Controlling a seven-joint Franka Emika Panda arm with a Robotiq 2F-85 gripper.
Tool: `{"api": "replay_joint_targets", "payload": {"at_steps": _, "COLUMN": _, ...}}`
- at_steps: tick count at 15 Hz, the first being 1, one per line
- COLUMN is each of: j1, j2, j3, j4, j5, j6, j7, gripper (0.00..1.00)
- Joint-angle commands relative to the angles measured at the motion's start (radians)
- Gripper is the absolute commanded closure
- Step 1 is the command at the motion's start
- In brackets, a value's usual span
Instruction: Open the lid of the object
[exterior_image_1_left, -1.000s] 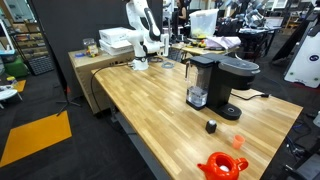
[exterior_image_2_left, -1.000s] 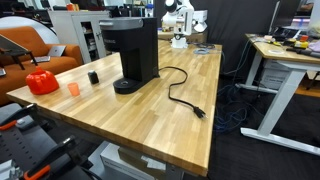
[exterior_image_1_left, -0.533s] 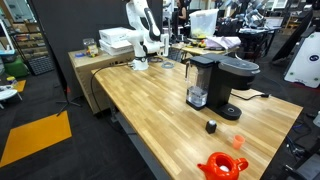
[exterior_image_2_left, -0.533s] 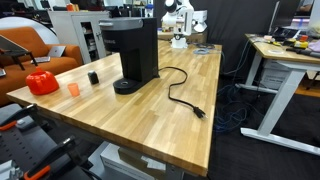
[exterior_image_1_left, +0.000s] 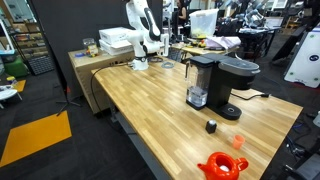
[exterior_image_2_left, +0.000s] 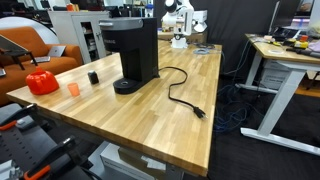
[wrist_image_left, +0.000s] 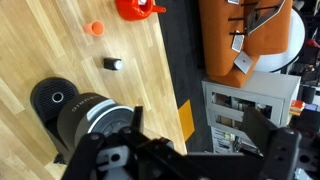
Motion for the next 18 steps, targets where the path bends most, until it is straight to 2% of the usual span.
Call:
{"api": "replay_joint_targets", "payload": {"at_steps": 1, "j1": -0.028, "j2": 0.005, "j3": 0.023, "j4": 0.003, "j5": 0.007, "j6": -0.009, "j7": -0.007, "gripper": 0.0}}
{"api": "replay_joint_targets", "payload": {"at_steps": 6, "j1": -0.028, "j2": 0.005, "j3": 0.023, "j4": 0.003, "j5": 0.007, "j6": -0.009, "j7": -0.007, "gripper": 0.0}}
{"api": "replay_joint_targets", "payload": {"at_steps": 7, "j1": -0.027, "j2": 0.022, "j3": 0.022, "j4": 0.01, "j5": 0.043, "j6": 0.004, "j7": 0.021, "gripper": 0.0}}
{"api": "replay_joint_targets", "payload": {"at_steps": 15, "j1": -0.057, "j2": 0.104, "j3": 0.046, "j4": 0.014, "j5": 0.329, "j6": 0.332, "j7": 0.199, "gripper": 0.0}}
{"api": "replay_joint_targets", "payload": {"at_steps": 16, "j1": -0.06, "j2": 0.1, "j3": 0.052, "j4": 0.009, "j5": 0.351, "j6": 0.357, "j7": 0.216, "gripper": 0.0}}
{"api": "replay_joint_targets", "payload": {"at_steps": 17, "j1": -0.06, "j2": 0.108, "j3": 0.046, "j4": 0.015, "j5": 0.313, "j6": 0.312, "j7": 0.169, "gripper": 0.0}}
{"api": "replay_joint_targets", "payload": {"at_steps": 18, "j1": -0.062, "j2": 0.108, "j3": 0.047, "j4": 0.015, "j5": 0.317, "j6": 0.316, "j7": 0.174, "gripper": 0.0}}
